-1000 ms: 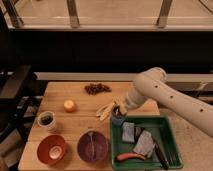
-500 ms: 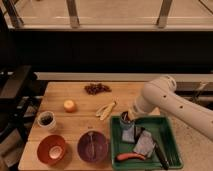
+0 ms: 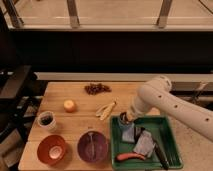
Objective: Stack cups into tray
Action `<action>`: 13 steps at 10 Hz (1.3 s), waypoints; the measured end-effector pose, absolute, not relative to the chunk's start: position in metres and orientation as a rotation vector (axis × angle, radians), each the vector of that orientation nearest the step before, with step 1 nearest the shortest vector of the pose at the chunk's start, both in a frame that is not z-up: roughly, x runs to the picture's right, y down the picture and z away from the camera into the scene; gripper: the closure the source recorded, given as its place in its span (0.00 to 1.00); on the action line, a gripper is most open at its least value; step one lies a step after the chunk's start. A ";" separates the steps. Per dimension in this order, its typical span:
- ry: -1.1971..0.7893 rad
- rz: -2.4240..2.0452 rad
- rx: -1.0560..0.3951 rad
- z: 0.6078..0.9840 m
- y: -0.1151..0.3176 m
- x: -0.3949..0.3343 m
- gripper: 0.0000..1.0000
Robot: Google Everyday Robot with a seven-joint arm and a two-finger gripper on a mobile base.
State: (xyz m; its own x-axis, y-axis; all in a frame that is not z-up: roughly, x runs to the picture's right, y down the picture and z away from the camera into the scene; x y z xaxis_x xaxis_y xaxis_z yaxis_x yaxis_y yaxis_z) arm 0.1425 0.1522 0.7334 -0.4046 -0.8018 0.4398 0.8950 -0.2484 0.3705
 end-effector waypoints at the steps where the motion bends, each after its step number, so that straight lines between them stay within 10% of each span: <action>1: -0.693 -1.866 -0.203 0.749 0.162 0.142 1.00; 3: -0.704 -1.866 -0.210 0.768 0.170 0.133 0.97; 11: -0.686 -1.894 -0.194 0.784 0.156 0.107 0.21; 13: -0.681 -1.901 -0.187 0.782 0.151 0.104 0.20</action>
State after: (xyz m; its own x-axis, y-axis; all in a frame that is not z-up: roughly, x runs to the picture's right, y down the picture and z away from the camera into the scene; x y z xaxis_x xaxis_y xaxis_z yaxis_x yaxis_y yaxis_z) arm 0.1036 0.1512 0.7818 -0.4290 -0.7964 0.4263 0.8858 -0.2786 0.3710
